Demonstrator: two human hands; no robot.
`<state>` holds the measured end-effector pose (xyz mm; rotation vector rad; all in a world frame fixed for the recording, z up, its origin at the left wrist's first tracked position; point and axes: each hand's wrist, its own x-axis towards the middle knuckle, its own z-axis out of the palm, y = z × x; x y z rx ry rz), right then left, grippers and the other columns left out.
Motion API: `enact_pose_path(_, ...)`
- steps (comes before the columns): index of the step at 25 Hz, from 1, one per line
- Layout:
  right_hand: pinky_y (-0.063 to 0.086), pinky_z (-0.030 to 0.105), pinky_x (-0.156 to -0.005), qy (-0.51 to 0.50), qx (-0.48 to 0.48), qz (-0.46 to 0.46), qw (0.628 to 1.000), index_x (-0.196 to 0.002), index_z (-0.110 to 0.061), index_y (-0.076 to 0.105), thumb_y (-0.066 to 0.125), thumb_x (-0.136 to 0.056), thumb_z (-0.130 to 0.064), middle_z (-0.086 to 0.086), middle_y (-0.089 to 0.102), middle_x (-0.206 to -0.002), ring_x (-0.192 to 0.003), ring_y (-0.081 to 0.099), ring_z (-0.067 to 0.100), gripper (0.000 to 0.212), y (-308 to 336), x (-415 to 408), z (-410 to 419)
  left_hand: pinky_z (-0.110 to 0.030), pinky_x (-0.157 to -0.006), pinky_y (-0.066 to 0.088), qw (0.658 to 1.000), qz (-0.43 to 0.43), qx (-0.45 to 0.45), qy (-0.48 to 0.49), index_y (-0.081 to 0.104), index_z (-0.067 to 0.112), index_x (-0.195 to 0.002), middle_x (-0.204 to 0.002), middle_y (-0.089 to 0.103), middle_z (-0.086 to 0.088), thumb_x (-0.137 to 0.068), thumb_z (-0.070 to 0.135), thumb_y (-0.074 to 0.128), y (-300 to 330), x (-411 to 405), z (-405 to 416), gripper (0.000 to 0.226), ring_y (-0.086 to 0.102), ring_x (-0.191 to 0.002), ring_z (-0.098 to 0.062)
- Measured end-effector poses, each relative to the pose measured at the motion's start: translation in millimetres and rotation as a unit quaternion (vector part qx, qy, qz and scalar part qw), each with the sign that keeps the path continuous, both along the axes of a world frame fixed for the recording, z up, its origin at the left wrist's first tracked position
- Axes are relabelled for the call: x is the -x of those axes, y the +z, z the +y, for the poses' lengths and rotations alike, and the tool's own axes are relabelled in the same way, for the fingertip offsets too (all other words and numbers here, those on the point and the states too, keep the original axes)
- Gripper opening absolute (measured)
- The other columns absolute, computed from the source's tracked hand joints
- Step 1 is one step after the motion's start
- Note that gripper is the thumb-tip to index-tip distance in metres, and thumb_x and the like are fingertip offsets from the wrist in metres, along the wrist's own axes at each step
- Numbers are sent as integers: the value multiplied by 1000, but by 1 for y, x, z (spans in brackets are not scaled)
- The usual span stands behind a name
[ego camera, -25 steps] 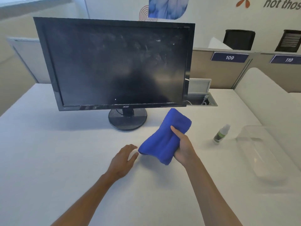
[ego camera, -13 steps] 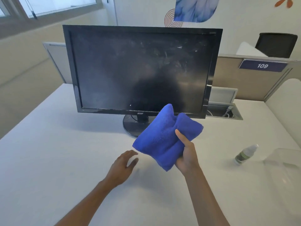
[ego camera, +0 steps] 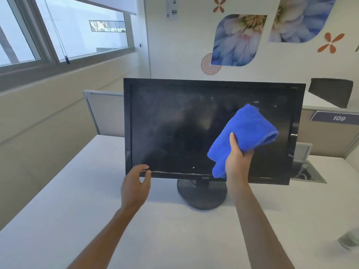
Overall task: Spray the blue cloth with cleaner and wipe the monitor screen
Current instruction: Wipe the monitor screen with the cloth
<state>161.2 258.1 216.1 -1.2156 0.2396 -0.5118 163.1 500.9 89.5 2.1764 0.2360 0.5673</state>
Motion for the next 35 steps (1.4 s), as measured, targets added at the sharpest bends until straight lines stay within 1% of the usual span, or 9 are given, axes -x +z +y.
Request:
enact_pose_path(5,41,19,-57,-90,318,-36,943,-97,2,59,48,-96,-22,9,57,-76,-64,53,19,26,1,-74,61,-27,-64,45,994,-77,-66,42,63,12,-108,-100,68,-6,-93,21,57,30,-35,41,18,59,-79,-16)
enact_pose_path(8,48,41,-91,-102,467,-45,877,-127,-1,54,45,-86,-23,13,60,-123,-110,58,30,47,-9,-108,89,-38,-70,53,988,-106,-99,47,58,11,-115,-112,64,-10,-95,30,52,36,-56,57,28,61,-95,-25)
enact_pose_path(10,36,48,-108,-145,578,-46,802,-144,-6,43,44,-89,-32,14,40,-152,-138,39,34,61,-17,-117,102,-48,-81,55,989,-105,-98,38,52,13,-122,-122,59,-12,-95,41,44,39,-67,61,40,58,-107,-29)
enact_pose_path(14,20,50,-115,-133,702,29,699,-156,-17,19,35,-82,-67,11,12,-164,-149,15,30,91,-24,-116,112,-50,-95,51,995,-94,-22,-1,44,13,-136,-131,58,-10,-96,47,33,42,-79,62,53,57,-115,-28)
enact_pose_path(18,24,53,-107,-147,768,20,624,-155,-22,23,39,-79,-76,10,16,-163,-145,20,30,95,-20,-120,93,-53,-94,51,996,-78,30,-29,42,16,-140,-126,63,-12,-93,47,28,40,-89,68,58,61,-111,-32)
enact_pose_path(21,16,56,-112,-168,800,-15,575,-155,-30,24,37,-80,-77,5,14,-164,-148,14,28,89,-19,-128,76,-50,-96,51,996,-66,42,-44,43,14,-142,-122,65,-12,-99,37,32,44,-96,70,49,61,-108,-32)
enact_pose_path(26,10,58,-119,-144,803,-67,574,-157,-29,18,32,-89,-75,3,13,-165,-152,11,26,83,-21,-141,83,-46,-98,50,994,-61,62,-62,45,13,-142,-122,65,-10,-100,34,35,45,-100,74,48,62,-107,-30)
enact_pose_path(31,10,57,-118,-97,813,-133,559,-156,-30,23,26,-90,-75,-1,13,-165,-152,10,24,80,-20,-137,110,-27,-75,47,993,-62,71,-73,50,16,-138,-91,65,-1,-102,27,36,45,-100,79,40,55,-71,-10)
enact_pose_path(35,12,55,-117,-25,847,-171,503,-155,-32,23,32,-89,-72,-3,13,-165,-151,12,24,78,-31,-129,116,-32,-80,48,991,-65,79,-85,55,13,-131,-99,69,-8,-102,26,36,41,-104,84,37,62,-88,-25)
